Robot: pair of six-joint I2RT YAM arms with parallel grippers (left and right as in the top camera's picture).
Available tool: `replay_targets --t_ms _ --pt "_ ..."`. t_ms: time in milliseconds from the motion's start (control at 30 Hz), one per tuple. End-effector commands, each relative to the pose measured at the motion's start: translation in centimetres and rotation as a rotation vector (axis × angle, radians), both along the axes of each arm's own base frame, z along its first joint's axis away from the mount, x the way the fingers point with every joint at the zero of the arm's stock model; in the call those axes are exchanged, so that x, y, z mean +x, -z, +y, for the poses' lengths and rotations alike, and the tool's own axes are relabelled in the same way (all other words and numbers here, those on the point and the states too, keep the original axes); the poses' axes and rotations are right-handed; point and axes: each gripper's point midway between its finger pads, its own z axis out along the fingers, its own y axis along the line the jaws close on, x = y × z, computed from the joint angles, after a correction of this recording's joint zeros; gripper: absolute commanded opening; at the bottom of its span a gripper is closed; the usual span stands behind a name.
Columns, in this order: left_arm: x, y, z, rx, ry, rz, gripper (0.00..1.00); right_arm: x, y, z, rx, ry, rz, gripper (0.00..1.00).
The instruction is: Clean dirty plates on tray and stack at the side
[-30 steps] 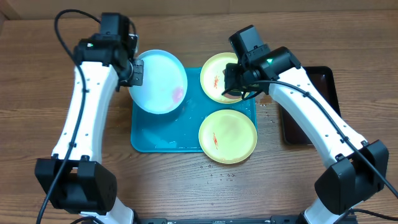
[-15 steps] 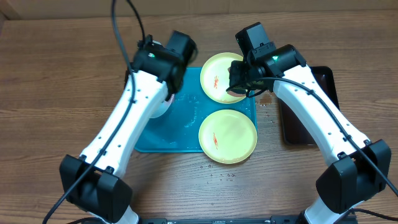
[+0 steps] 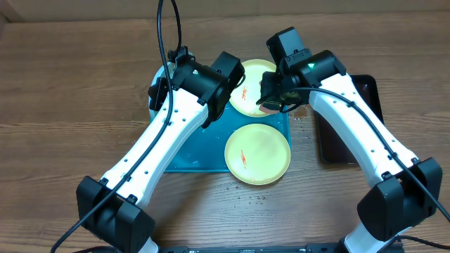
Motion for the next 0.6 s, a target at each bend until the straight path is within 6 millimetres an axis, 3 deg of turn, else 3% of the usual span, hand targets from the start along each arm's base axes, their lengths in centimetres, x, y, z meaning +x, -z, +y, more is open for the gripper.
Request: replay_targets --t_ms 0,567 --pt "-0.05 -1.45 0.13 0.008 -0.018 -0.081 0.04 0.41 -1.31 0.1 0.019 -0.005 -0.034 0.04" --pt "-0.68 -0.81 0.18 -0.06 -0.078 -0.11 0.04 0.3 -1.25 0.06 0.017 -0.005 -0.029 0.04"
